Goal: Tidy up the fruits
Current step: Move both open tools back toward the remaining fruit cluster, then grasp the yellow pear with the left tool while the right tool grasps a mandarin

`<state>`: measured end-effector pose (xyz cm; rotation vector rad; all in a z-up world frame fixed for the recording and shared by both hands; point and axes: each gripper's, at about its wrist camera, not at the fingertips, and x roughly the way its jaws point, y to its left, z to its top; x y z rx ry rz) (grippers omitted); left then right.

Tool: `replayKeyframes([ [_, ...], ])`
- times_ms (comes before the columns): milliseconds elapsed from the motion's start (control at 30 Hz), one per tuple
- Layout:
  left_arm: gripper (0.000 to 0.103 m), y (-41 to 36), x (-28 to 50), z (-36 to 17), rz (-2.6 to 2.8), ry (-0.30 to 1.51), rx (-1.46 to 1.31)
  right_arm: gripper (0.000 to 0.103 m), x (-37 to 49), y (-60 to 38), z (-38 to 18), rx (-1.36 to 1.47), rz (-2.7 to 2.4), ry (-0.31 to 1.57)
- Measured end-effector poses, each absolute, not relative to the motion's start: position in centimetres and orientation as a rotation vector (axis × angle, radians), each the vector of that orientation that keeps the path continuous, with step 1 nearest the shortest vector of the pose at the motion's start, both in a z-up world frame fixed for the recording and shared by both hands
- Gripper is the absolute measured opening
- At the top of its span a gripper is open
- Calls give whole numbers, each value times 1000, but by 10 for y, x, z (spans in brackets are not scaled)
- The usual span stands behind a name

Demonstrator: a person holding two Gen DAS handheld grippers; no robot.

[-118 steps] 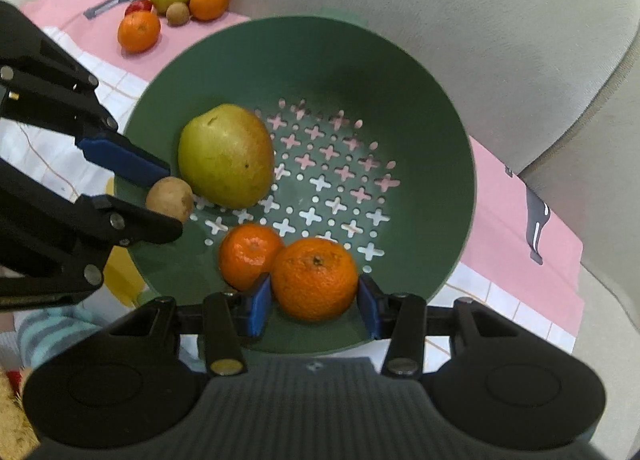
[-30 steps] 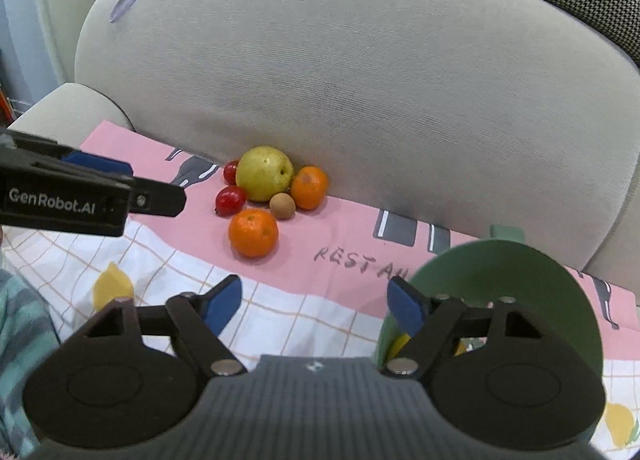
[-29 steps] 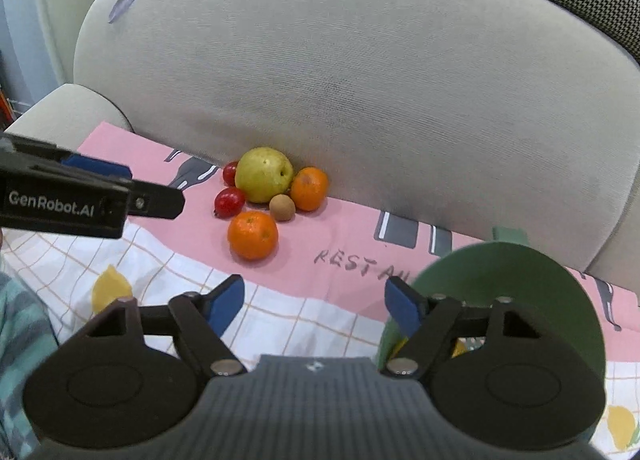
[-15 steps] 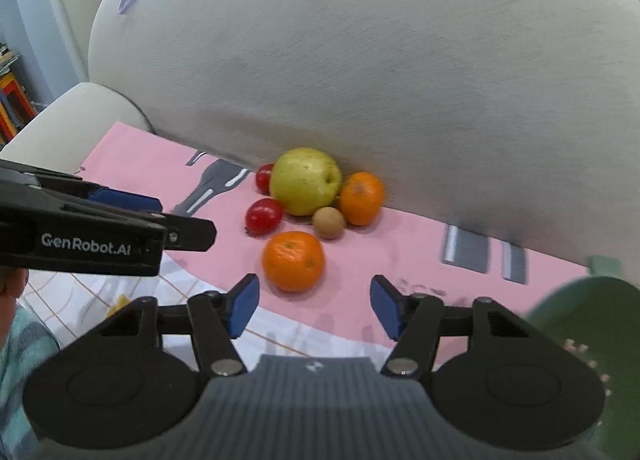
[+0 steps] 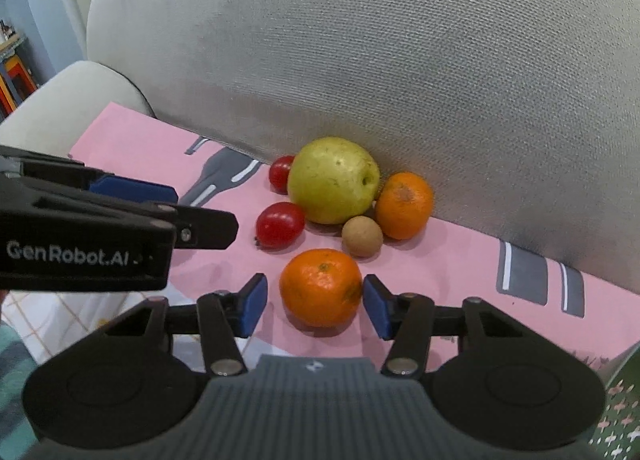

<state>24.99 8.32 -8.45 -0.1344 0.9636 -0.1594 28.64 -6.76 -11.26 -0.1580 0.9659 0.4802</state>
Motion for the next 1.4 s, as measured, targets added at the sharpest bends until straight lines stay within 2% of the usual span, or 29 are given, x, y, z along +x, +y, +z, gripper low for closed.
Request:
replayKeyframes([
  [367,63,69,273,-90,-184,951,-141,46,296,-72,-124,-129,481,991],
  [533,77,66,289,-97,-186,951,-191,45,297,-87,-110,-119,428,945],
  [733,87,71,310,-111,-149,975,-320,45,312,-107,-112,-111,327,957],
  [1000,87,84,329,-130,-128,1009,-483,45,315,-114,-123,-84,312,983],
  [1400,86,71,336,-152,-132,1021,-517,46,317,-118,-130,-67,315,988],
])
